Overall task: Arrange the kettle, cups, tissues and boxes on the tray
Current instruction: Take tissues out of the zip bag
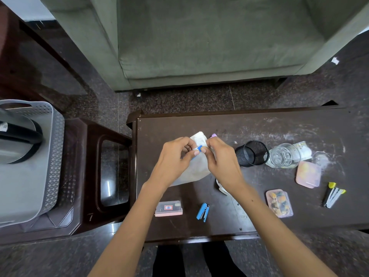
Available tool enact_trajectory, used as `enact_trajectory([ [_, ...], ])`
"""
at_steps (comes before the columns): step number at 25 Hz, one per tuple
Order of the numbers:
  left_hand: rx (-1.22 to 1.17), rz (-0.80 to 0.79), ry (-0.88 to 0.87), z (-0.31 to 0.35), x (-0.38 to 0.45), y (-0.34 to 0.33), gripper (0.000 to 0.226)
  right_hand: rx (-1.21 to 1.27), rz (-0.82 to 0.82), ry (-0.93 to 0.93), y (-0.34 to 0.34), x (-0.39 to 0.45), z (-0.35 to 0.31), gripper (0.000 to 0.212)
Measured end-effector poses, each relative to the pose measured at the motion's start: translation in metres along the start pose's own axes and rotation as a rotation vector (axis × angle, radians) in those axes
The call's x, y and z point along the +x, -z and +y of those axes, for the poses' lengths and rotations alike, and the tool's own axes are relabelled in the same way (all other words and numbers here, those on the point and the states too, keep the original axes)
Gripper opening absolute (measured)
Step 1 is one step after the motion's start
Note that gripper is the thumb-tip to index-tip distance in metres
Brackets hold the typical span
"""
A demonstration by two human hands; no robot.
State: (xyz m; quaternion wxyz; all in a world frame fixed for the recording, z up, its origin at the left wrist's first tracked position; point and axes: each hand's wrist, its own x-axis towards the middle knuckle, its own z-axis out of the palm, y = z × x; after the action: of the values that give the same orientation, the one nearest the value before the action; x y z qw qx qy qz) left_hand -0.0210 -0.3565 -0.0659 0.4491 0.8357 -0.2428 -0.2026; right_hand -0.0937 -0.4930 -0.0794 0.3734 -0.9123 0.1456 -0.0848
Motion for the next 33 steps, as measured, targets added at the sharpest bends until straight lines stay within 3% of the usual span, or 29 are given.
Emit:
enact_trajectory([
  [6,0.089,-0.012,0.015,-0.012,-0.007,0.018,0.005,-0.014,0.062,-0.028,0.004,0.008,0.004,0.018],
  [12,0.042,-0.022,0.151,-0.04,-0.023,0.052,0.008,-0.015,0.112,-0.237,0.021,0.023,0.026,0.026],
  [16,-0.164,-0.069,0.282,-0.049,-0.029,0.063,0.004,-0.037,0.023,-0.289,0.02,0.029,0.03,0.03],
  [18,-0.379,-0.172,0.426,-0.052,-0.027,0.071,0.006,-0.055,-0.075,-0.32,0.019,0.037,0.032,0.033],
  [20,-0.419,-0.245,0.567,-0.058,-0.021,0.071,0.011,-0.059,-0.131,-0.376,0.013,0.046,0.033,0.034],
  [23,-0.251,0.012,0.611,-0.075,-0.006,0.055,0.004,-0.01,-0.03,-0.422,-0.007,0.057,0.031,0.032],
  [26,0.002,0.246,0.523,-0.088,0.008,0.039,0.012,-0.098,0.114,-0.383,-0.017,0.058,0.028,0.01],
  [31,0.261,0.345,0.522,-0.109,0.021,0.034,0.012,-0.265,0.224,-0.178,-0.017,0.037,0.034,0.012],
  [33,0.311,0.322,0.579,-0.119,0.016,0.029,0.013,-0.193,0.206,-0.23,-0.022,0.025,0.037,0.011],
])
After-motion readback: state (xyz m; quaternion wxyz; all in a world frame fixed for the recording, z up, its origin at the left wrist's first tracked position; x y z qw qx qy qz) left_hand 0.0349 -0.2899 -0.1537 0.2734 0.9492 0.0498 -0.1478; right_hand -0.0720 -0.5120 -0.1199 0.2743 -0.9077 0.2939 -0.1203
